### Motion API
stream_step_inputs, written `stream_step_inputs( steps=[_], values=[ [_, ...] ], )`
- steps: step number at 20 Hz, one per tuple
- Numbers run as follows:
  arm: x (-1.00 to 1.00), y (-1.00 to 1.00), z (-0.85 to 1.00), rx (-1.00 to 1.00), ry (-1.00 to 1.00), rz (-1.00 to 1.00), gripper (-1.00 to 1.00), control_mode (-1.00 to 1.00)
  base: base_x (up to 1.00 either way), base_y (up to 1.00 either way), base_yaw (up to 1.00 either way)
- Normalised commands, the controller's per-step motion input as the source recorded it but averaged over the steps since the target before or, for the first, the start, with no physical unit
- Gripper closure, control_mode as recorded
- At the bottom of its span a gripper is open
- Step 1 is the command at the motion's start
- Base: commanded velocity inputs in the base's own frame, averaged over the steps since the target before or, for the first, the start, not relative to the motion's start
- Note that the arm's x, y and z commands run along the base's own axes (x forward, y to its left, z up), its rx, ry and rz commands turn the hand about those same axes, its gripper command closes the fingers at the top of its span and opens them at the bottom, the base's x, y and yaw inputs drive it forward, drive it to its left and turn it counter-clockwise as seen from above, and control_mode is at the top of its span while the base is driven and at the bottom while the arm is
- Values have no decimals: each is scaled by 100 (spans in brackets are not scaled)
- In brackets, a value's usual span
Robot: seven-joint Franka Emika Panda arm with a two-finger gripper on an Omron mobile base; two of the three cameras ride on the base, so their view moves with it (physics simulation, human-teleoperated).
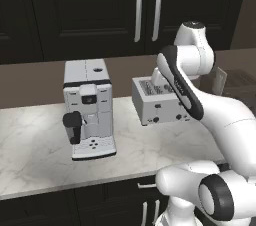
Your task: Open the cabinet directly in front. Then move the liquor and the mug to the dining counter with the jar on it.
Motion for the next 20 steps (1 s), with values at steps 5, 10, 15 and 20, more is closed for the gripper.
stream_step_inputs(
  steps=[5, 10, 15, 20],
  values=[
    [-26, 0, 0, 0, -10, 0, -100, -100, 0, 0, 0],
    [-49, 0, 8, 1, -38, 0, -100, -100, 0, 0, 0],
    [-52, 0, 24, 3, -50, 0, -100, -100, 0, 0, 0],
    [-49, -3, 35, 7, -51, 0, -100, -100, 0, 0, 0]
  ],
)
